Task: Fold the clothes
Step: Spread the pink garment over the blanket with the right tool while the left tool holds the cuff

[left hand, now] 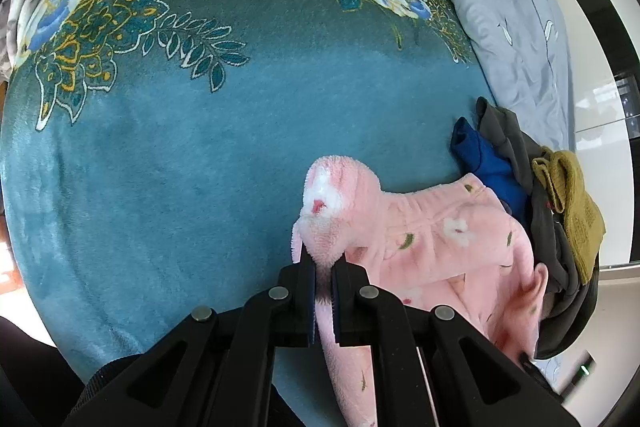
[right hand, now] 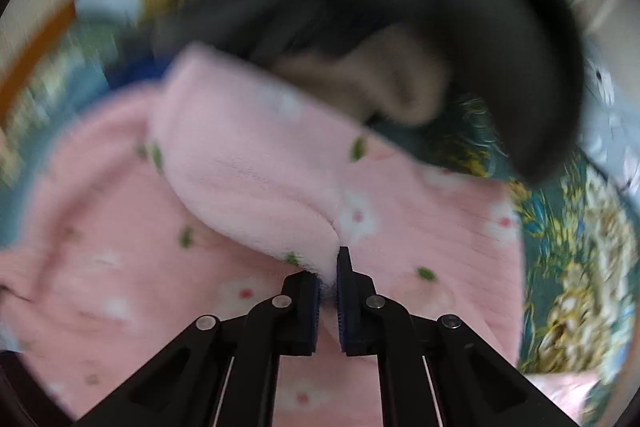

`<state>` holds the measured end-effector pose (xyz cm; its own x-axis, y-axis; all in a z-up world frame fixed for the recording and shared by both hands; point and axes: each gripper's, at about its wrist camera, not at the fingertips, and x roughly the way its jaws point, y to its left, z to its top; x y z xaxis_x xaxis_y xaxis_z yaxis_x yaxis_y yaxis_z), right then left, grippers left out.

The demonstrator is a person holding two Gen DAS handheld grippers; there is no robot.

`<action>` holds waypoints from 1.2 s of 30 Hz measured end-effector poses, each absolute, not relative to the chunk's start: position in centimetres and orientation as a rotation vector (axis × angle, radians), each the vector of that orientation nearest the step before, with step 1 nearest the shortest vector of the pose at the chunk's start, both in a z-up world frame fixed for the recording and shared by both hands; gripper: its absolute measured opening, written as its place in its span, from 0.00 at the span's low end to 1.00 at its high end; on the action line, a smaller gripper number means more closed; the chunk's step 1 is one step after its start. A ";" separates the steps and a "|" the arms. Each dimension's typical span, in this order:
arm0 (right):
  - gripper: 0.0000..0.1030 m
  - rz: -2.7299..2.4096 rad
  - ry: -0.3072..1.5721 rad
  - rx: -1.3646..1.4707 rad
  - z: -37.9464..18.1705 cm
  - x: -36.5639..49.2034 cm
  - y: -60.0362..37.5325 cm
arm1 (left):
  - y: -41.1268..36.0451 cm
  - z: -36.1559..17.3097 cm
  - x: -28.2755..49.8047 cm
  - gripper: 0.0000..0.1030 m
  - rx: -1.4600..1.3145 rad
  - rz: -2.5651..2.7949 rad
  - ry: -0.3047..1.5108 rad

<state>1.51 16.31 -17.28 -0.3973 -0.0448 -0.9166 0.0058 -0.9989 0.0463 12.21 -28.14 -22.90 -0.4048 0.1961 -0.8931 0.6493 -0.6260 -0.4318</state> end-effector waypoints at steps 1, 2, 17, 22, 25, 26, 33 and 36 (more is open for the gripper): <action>0.07 -2.614 -0.185 1.648 -15.5 2.5 18.3 | -28.2 -22.9 12.2 0.05 1.499 -2.103 1.163; 0.07 -2.642 -0.301 1.575 -13.6 3.6 20.6 | -28.2 -22.9 12.3 0.05 1.497 -2.103 1.168; 0.07 -2.877 -1.778 1.473 -18.5 18.1 53.2 | -28.2 -22.4 12.5 0.05 1.498 -2.083 1.164; 0.12 -2.737 -1.993 1.692 -24.5 20.2 55.6 | -28.1 -22.1 12.7 0.05 1.489 -2.087 1.141; 0.29 -2.749 -2.055 1.679 -24.7 21.6 56.4 | -28.1 -22.2 12.7 0.05 1.491 -2.080 1.135; 0.31 -2.778 -2.046 1.677 -24.3 22.0 56.7 | -28.1 -22.2 12.6 0.05 1.495 -2.078 1.129; 0.40 -2.861 -1.963 1.572 -21.7 20.9 58.4 | -27.6 -22.1 12.5 0.05 1.505 -2.077 1.099; 0.54 -2.814 -1.843 1.595 -21.8 17.8 57.4 | -27.6 -21.9 12.6 0.05 1.497 -2.078 1.089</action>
<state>17.83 57.39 -21.76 -0.4989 0.0257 -0.8663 -0.8045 -0.3856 0.4518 12.64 -27.55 -21.92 -0.3759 0.1455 -0.9152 0.6697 -0.6399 -0.3768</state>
